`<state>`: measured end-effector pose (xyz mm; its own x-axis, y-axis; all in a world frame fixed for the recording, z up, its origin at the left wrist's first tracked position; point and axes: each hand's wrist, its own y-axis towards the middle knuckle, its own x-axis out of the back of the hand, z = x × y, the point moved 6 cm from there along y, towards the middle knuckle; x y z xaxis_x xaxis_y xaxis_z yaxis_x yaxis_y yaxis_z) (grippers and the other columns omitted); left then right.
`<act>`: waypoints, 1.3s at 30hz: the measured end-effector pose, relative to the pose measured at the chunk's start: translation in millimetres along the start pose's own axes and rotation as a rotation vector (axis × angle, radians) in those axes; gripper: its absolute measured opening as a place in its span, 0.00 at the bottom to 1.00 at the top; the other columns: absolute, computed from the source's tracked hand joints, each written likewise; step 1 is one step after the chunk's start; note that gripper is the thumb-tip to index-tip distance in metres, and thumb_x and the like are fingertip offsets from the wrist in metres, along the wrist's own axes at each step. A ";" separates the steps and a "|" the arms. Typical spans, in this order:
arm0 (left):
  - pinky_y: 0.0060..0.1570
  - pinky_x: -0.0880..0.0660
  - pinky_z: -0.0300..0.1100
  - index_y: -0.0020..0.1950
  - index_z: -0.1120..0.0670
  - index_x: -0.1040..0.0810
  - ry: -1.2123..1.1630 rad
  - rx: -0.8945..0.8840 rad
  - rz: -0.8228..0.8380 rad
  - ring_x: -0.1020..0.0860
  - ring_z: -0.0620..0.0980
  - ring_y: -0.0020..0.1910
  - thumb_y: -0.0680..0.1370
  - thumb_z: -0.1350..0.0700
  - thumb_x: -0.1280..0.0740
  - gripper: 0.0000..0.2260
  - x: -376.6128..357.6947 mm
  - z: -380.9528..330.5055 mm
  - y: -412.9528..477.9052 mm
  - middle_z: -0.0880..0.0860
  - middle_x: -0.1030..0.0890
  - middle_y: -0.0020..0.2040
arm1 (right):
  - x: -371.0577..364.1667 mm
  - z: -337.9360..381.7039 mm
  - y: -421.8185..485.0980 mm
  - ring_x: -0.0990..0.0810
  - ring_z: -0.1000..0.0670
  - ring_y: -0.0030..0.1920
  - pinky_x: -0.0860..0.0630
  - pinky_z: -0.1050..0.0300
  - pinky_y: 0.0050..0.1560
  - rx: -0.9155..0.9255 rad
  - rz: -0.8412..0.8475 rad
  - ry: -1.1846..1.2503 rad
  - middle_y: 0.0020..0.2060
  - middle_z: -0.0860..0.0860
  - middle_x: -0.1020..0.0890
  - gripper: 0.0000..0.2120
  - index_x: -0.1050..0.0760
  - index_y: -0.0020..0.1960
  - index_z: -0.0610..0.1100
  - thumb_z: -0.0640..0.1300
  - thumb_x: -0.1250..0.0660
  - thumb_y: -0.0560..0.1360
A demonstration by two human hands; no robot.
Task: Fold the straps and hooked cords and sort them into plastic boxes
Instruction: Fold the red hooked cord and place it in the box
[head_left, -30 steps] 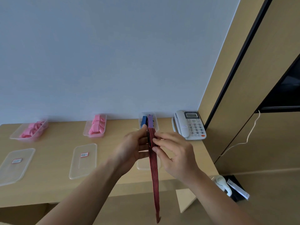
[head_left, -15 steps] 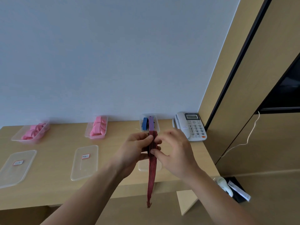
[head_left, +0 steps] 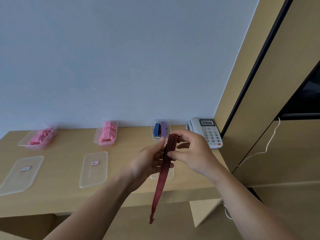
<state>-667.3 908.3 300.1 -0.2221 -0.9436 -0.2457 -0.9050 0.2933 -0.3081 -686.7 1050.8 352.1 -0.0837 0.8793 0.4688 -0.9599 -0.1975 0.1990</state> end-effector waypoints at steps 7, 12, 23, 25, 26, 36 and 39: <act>0.43 0.21 0.43 0.54 0.58 0.17 0.028 0.077 -0.051 0.15 0.55 0.43 0.85 0.41 0.43 0.24 -2.2 12.0 0.8 0.60 0.13 0.48 | 5.4 0.5 0.9 0.15 0.51 0.42 0.18 0.48 0.49 0.052 -0.054 0.027 0.41 0.51 0.15 0.22 0.19 0.56 0.47 0.32 0.23 0.66; 0.47 0.18 0.45 0.56 0.62 0.17 0.012 0.094 -0.073 0.14 0.57 0.46 0.85 0.44 0.42 0.23 -7.3 17.5 4.0 0.63 0.13 0.49 | 6.3 1.3 -6.6 0.17 0.54 0.41 0.18 0.55 0.45 0.165 -0.183 -0.057 0.41 0.57 0.16 0.22 0.20 0.56 0.47 0.33 0.23 0.65; 0.48 0.21 0.47 0.40 0.49 0.11 -0.046 0.072 -0.122 0.13 0.55 0.48 0.84 0.41 0.42 0.24 -1.0 11.9 11.2 0.55 0.12 0.46 | 3.5 1.7 -28.3 0.18 0.48 0.52 0.23 0.56 0.55 0.571 -0.321 -0.362 0.52 0.51 0.15 0.10 0.18 0.58 0.41 0.39 0.29 0.77; 0.49 0.22 0.47 0.42 0.48 0.11 -0.045 0.059 -0.118 0.13 0.52 0.46 0.83 0.40 0.40 0.23 0.7 10.5 13.0 0.54 0.12 0.45 | 3.0 -0.9 -30.8 0.18 0.48 0.52 0.23 0.55 0.55 0.572 -0.352 -0.357 0.52 0.49 0.15 0.11 0.17 0.56 0.39 0.38 0.27 0.74; 0.50 0.22 0.48 0.43 0.48 0.11 -0.041 0.050 -0.115 0.13 0.51 0.44 0.83 0.40 0.40 0.22 0.9 10.2 14.0 0.54 0.12 0.45 | 2.1 -1.7 -31.9 0.18 0.47 0.52 0.23 0.56 0.56 0.569 -0.359 -0.348 0.52 0.48 0.15 0.11 0.16 0.55 0.38 0.38 0.26 0.73; 0.47 0.19 0.47 0.53 0.53 0.13 -0.017 -0.038 -0.058 0.16 0.51 0.45 0.80 0.47 0.32 0.12 6.0 -0.6 18.8 0.55 0.14 0.51 | -13.9 -8.1 -35.4 0.20 0.46 0.51 0.24 0.57 0.55 0.587 -0.288 -0.430 0.52 0.49 0.17 0.11 0.15 0.51 0.42 0.41 0.21 0.69; 0.44 0.19 0.45 0.50 0.52 0.12 0.011 -0.060 -0.062 0.17 0.51 0.43 0.82 0.54 0.33 0.09 10.2 -3.2 17.5 0.55 0.14 0.49 | -14.0 -0.6 -34.6 0.20 0.47 0.50 0.25 0.58 0.54 0.590 -0.260 -0.391 0.50 0.51 0.17 0.06 0.14 0.49 0.43 0.41 0.24 0.72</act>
<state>-686.5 903.4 295.2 -0.1689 -0.9613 -0.2176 -0.9371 0.2250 -0.2669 -652.4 1045.6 338.2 0.3327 0.7334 0.5928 -0.6237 -0.3003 0.7216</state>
